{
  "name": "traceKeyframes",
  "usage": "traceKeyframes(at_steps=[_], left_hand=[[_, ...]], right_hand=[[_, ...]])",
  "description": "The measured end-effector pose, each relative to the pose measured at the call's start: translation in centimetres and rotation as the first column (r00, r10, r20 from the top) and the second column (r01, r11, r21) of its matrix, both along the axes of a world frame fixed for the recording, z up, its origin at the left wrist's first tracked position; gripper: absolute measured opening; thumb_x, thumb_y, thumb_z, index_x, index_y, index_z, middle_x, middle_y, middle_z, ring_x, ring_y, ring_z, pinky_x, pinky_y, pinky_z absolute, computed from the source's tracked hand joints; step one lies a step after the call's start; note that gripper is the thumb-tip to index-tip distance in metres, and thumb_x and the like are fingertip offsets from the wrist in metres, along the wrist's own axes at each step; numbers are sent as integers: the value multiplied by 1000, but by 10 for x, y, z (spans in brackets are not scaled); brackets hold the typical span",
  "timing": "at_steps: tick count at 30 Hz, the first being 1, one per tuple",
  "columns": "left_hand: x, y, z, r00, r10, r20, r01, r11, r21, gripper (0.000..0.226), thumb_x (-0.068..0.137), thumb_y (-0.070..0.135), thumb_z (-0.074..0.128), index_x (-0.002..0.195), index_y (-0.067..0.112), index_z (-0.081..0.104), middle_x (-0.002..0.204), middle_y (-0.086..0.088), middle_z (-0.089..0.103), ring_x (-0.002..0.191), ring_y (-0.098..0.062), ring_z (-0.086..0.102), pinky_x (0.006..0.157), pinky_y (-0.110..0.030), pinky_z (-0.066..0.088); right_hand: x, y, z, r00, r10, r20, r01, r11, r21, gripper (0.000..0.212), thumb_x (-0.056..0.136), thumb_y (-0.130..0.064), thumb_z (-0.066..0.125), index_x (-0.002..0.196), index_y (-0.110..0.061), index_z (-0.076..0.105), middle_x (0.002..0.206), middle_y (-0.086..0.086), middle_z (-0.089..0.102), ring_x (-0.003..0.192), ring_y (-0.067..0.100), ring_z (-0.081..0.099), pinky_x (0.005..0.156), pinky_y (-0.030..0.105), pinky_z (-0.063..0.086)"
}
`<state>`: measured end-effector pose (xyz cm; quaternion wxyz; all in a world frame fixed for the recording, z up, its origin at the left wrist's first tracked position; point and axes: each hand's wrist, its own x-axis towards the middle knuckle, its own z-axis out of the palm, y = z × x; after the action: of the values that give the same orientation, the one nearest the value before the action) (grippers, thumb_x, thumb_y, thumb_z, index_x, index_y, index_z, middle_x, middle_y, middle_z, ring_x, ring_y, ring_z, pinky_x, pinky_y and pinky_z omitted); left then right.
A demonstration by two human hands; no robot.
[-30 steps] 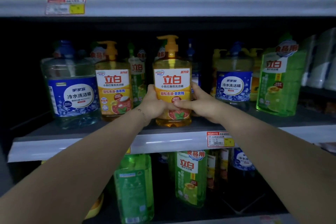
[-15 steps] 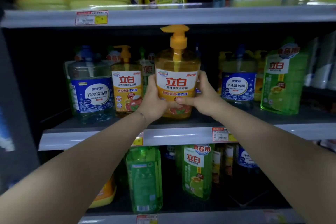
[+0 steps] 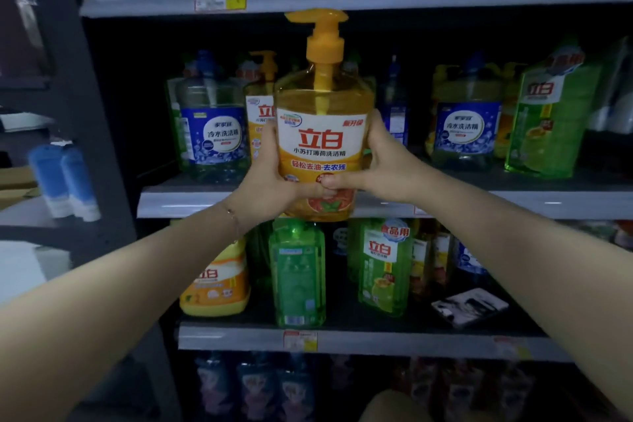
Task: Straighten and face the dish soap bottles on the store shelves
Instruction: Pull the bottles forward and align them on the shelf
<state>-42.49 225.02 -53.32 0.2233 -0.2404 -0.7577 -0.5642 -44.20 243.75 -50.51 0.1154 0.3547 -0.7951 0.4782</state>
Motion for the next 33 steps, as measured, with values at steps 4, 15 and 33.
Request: traceKeyframes(at_steps=[4,15,33], left_hand=[[12,-22,-30,1000,-8,11,8,1000,9,114,52,-12,86,144,8,21,132,-12,56,118,-18,61,88,-30,56],[20,-61,-126,965,84,248,-108,990,86,101,41,13,91,130,-6,46,118,-15,66,107,-22,67,77,-31,58],[-32,39,-197,929,-50,367,-7,988,152,96,53,-12,88,135,6,42,122,-12,64,112,-21,64,83,-38,58]], right_hand=[[9,-16,-27,996,73,52,-76,995,68,97,70,-12,83,143,-17,19,131,-9,47,119,-1,48,93,12,44],[-1,-61,-125,960,103,260,-128,988,83,98,70,-11,83,144,-27,20,134,-7,48,124,8,45,105,33,41],[-34,42,-181,908,-101,407,59,992,115,92,63,-12,87,135,-36,34,133,-6,53,125,15,48,105,46,43]])
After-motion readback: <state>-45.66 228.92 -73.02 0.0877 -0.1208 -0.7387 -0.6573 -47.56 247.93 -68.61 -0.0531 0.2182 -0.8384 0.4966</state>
